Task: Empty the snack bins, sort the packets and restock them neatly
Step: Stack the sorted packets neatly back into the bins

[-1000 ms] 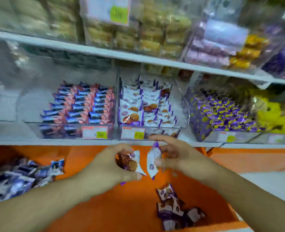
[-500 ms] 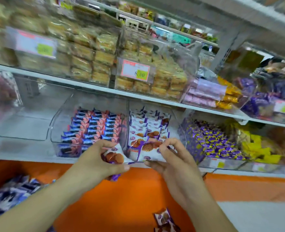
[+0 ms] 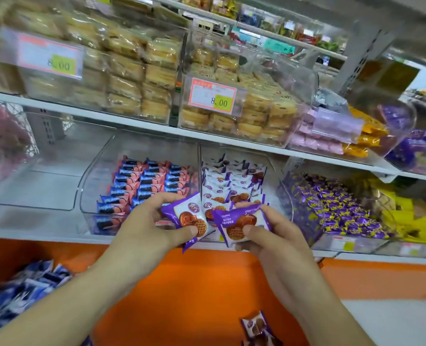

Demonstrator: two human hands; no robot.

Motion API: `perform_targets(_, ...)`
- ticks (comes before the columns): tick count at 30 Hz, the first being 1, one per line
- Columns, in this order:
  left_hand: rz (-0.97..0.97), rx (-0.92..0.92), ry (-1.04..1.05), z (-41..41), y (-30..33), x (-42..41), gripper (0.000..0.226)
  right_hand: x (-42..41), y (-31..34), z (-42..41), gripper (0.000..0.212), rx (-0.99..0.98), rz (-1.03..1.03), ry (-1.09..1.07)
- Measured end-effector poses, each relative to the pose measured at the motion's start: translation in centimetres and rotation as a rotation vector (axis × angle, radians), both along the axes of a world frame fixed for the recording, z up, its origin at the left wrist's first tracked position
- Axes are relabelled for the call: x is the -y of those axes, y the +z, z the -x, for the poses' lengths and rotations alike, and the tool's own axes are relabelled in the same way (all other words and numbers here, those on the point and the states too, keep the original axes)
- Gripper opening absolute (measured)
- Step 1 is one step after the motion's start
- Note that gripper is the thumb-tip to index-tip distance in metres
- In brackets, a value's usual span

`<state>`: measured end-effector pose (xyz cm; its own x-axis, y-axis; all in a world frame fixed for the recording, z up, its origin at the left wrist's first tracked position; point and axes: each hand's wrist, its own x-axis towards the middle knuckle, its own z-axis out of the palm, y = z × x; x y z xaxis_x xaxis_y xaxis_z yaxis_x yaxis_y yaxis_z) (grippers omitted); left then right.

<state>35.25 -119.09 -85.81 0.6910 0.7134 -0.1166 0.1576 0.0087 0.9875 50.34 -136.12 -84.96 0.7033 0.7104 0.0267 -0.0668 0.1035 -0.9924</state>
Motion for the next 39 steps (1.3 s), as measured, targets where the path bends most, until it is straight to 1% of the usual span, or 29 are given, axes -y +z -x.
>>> perform_targets(3,-0.003,-0.010,-0.056,-0.1,-0.1,0.1,0.045,0.4,0.2,-0.3,0.027,0.010,0.050,-0.054)
perform_targets(6,0.062,0.021,-0.147,-0.3,-0.1,0.8,0.028,0.7,0.5,0.0,0.028,0.077,0.085,0.010)
perform_targets(9,0.197,0.075,-0.214,-0.4,-0.1,1.7,0.021,0.8,0.0,0.2,0.026,0.251,0.171,0.053)
perform_targets(11,0.234,0.073,-0.268,-0.3,-0.1,2.1,0.029,0.8,-0.4,0.5,0.026,0.336,0.207,0.055)
perform_targets(13,0.186,0.036,-0.300,-0.1,-0.2,2.5,0.040,0.6,-0.5,0.8,0.028,0.392,0.243,0.043)
perform_targets(15,0.168,0.025,-0.294,-0.1,-0.5,2.8,0.043,0.5,-0.8,1.0,0.028,0.446,0.291,0.016)
perform_targets(17,0.209,0.062,-0.249,-0.3,-0.8,3.0,0.043,0.5,-0.9,1.0,0.026,0.429,0.292,-0.022)
perform_targets(18,0.254,0.096,-0.219,-0.3,-0.8,3.1,0.042,0.5,-0.9,0.9,0.028,0.371,0.284,-0.011)
perform_targets(21,0.340,0.189,-0.157,-0.4,-0.6,3.3,0.038,1.0,-0.9,0.8,0.053,0.190,0.295,0.128)
perform_targets(22,0.349,0.205,-0.162,-0.3,-0.7,3.5,0.038,1.0,-1.1,0.8,0.054,0.163,0.313,0.150)
perform_targets(24,0.362,0.215,-0.186,-0.3,-0.9,3.9,0.038,1.0,-1.3,0.9,0.047,0.131,0.304,0.142)
perform_targets(26,0.328,0.197,-0.198,-0.3,-0.9,4.1,0.038,1.1,-1.3,0.9,0.040,0.112,0.253,0.101)
perform_targets(29,0.203,0.118,-0.202,-0.5,-0.6,3.6,0.044,1.4,-0.9,0.5,0.036,0.096,0.210,0.078)
perform_targets(33,0.040,-0.024,-0.290,-0.7,0.4,2.2,0.063,1.2,-0.3,0.1,0.035,0.224,0.292,0.144)
perform_targets(34,-0.006,-0.066,-0.326,-0.8,0.6,1.8,0.061,1.2,-0.1,0.1,0.034,0.257,0.311,0.175)
perform_targets(35,-0.044,-0.098,-0.368,-0.8,1.0,1.6,0.055,1.2,0.1,0.0,0.034,0.282,0.326,0.205)
perform_targets(37,-0.073,-0.131,-0.445,-0.9,1.4,1.4,0.044,1.2,0.3,-0.2,0.036,0.321,0.352,0.233)
perform_targets(39,-0.090,-0.164,-0.521,-0.9,1.7,1.1,0.040,1.3,0.1,-0.4,0.040,0.340,0.384,0.228)
